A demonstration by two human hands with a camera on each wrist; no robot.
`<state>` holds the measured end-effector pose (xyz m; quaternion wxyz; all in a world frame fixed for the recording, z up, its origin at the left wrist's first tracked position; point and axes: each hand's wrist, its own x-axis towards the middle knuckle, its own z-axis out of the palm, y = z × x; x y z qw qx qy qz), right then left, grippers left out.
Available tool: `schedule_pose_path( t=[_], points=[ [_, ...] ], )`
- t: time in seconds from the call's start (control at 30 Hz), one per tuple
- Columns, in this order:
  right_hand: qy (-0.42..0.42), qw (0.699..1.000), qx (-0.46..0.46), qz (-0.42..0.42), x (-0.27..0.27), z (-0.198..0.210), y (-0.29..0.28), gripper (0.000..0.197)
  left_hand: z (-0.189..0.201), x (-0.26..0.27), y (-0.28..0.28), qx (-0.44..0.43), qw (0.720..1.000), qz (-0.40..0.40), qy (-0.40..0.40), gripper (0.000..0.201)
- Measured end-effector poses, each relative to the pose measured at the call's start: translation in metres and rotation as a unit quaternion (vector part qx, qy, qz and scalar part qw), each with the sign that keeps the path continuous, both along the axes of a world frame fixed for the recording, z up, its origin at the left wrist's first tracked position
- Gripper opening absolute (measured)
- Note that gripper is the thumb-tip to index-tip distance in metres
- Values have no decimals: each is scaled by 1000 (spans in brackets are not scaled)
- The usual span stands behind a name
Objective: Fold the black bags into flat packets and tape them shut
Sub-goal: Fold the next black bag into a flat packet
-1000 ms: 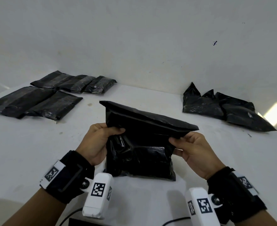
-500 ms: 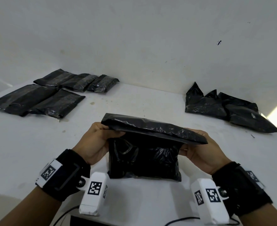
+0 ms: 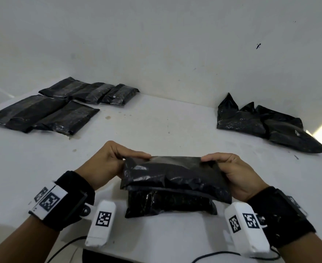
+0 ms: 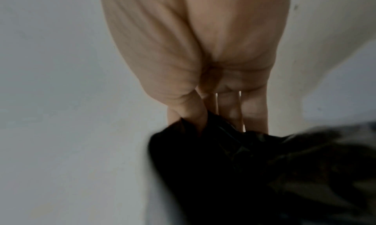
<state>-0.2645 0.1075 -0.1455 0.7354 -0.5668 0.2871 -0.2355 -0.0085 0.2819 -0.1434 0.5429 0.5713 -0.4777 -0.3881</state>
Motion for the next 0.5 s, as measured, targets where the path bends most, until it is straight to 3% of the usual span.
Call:
schedule_pose_path(
  t=[0.17,0.3,0.43,0.5],
  points=[
    [1,1000,19,7,1,2,-1,61,-5,2,1,-3,997,2,79,16],
    [7,999,23,27,0,2,-2,62,-5,8,0,-11,996,-27,85,10],
    [16,999,21,33,-2,0,-3,61,-6,13,0,22,997,-69,37,45],
    [23,999,17,41,-2,-1,-3,61,-5,13,0,31,995,-90,21,49]
  ],
)
